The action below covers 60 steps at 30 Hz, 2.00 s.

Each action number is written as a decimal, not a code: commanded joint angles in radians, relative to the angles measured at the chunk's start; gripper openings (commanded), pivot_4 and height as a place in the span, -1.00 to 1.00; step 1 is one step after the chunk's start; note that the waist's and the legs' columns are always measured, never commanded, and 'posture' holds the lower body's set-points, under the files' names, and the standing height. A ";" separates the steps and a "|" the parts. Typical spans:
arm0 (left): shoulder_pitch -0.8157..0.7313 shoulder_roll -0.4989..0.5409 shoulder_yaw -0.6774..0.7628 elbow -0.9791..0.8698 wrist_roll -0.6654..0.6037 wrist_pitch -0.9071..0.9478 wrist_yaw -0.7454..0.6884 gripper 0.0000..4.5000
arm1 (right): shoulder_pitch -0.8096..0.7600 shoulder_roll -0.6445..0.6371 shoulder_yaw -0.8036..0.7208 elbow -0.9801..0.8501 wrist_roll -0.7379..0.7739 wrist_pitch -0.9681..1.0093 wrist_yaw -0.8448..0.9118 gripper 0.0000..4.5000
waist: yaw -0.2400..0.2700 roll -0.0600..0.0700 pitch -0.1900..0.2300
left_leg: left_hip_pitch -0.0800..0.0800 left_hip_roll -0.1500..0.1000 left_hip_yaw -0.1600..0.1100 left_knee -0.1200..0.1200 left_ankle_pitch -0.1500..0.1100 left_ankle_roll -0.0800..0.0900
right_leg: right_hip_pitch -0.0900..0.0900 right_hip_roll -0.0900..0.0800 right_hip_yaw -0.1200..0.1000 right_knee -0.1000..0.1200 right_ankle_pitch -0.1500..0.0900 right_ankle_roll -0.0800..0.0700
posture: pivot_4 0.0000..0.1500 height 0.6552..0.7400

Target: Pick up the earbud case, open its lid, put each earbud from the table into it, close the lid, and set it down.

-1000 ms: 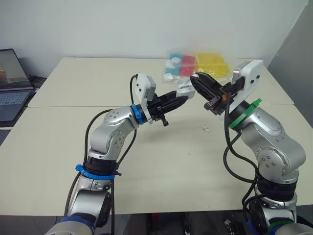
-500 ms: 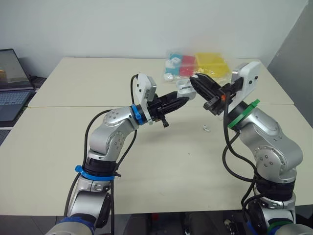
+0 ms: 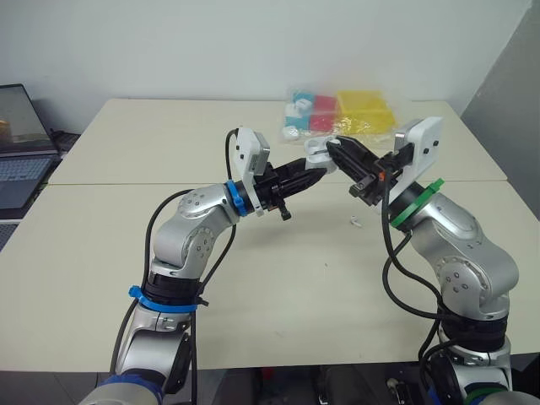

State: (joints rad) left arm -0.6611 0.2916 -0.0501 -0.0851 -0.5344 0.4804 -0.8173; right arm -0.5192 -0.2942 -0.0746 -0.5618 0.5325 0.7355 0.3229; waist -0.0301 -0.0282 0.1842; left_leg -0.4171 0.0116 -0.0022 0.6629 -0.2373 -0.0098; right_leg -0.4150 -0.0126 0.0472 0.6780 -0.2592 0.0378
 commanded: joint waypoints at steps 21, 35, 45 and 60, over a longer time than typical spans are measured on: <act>-0.017 0.003 0.018 -0.040 -0.021 -0.004 -0.003 -0.67 | -0.012 -0.007 -0.008 -0.026 0.020 -0.022 0.004 -0.08 | 0.000 0.000 0.000 | 0.000 0.000 0.000 0.000 0.000 0.000 | 0.000 0.000 0.000 0.000 0.000 0.000 | 1.00 1.00; -0.012 0.005 0.021 -0.013 -0.012 -0.020 -0.005 -0.67 | -0.112 -0.197 -0.146 0.016 0.169 -0.028 0.142 -0.08 | 0.000 0.000 0.000 | 0.000 0.000 0.000 0.000 0.000 0.000 | 0.000 0.000 0.000 -0.001 0.000 0.000 | 1.00 1.00; 0.029 0.059 0.044 -0.015 -0.008 -0.029 -0.034 -0.67 | -0.088 -0.473 -0.069 0.136 0.128 0.140 0.261 -0.08 | -0.001 0.000 0.000 | 0.000 0.000 0.001 -0.001 0.000 0.000 | 0.001 0.000 0.000 -0.003 0.000 0.000 | 1.00 1.00; 0.111 0.112 0.070 -0.080 -0.009 -0.025 -0.022 -0.67 | -0.174 -0.500 0.222 0.529 -0.124 0.124 0.377 -0.08 | 0.000 0.000 0.000 | 0.000 0.001 0.001 0.000 0.000 0.000 | 0.001 0.000 0.000 -0.004 0.000 0.000 | 1.00 1.00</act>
State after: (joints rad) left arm -0.5475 0.4059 0.0035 -0.1122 -0.5310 0.4688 -0.8517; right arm -0.6883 -0.7989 0.1586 -0.0438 0.4443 0.9131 0.7099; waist -0.0299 -0.0282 0.1843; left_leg -0.4176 0.0124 -0.0012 0.6625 -0.2374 -0.0097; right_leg -0.4142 -0.0125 0.0472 0.6739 -0.2594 0.0376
